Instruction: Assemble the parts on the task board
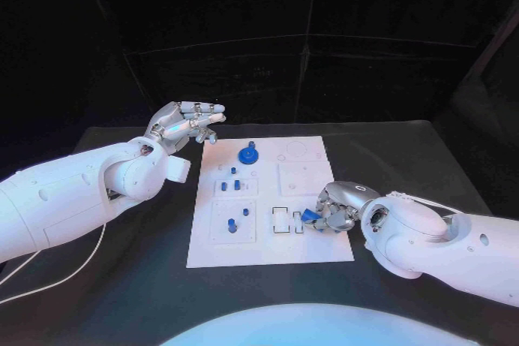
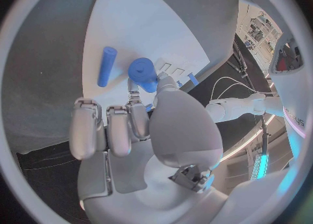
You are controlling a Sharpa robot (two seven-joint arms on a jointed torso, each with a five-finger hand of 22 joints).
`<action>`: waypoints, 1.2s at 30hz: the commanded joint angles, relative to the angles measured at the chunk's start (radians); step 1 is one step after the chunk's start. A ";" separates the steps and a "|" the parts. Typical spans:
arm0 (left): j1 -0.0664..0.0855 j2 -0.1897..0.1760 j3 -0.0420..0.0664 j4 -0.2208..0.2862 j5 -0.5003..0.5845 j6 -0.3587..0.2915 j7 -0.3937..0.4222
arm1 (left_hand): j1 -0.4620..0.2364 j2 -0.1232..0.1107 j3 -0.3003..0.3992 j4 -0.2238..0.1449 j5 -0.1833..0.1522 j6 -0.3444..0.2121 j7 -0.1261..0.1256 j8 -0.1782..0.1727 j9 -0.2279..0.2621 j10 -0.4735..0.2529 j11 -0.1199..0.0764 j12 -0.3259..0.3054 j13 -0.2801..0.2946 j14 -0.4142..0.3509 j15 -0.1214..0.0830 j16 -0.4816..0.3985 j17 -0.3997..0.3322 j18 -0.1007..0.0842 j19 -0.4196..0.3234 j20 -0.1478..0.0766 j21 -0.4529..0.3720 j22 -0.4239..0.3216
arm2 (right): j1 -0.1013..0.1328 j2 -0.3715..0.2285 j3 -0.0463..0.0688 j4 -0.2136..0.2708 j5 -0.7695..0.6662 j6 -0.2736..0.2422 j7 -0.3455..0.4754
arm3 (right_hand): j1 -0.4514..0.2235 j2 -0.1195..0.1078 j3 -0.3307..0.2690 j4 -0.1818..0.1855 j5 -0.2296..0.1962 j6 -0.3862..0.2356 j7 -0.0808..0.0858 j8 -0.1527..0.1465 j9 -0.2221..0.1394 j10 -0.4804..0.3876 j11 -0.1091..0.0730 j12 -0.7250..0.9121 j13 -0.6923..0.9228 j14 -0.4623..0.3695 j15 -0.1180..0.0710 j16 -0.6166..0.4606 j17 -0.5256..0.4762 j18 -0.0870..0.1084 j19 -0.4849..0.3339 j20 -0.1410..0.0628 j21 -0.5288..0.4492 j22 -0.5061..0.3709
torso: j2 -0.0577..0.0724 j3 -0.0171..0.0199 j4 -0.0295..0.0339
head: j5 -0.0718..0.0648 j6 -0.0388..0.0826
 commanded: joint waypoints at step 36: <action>0.000 -0.002 0.000 0.008 0.003 0.016 0.001 | 0.000 0.004 -0.004 -0.001 0.003 -0.001 0.003 0.005 -0.001 -0.008 -0.001 0.007 0.002 -0.005 0.000 -0.006 -0.002 0.014 -0.004 -0.001 -0.005 -0.002 | 0.002 0.135 0.002 -0.048 0.073 -0.044 -0.029 | -0.070 0.066 -0.070 0.028 -0.053 0.091 -0.039 0.003 0.071 0.034 -0.030 -0.016 0.017 0.077 -0.031 0.022 0.105 -0.028 0.029 -0.024 0.027 0.068 | 0.001 -0.0006 0.0000 | 0.008 -0.003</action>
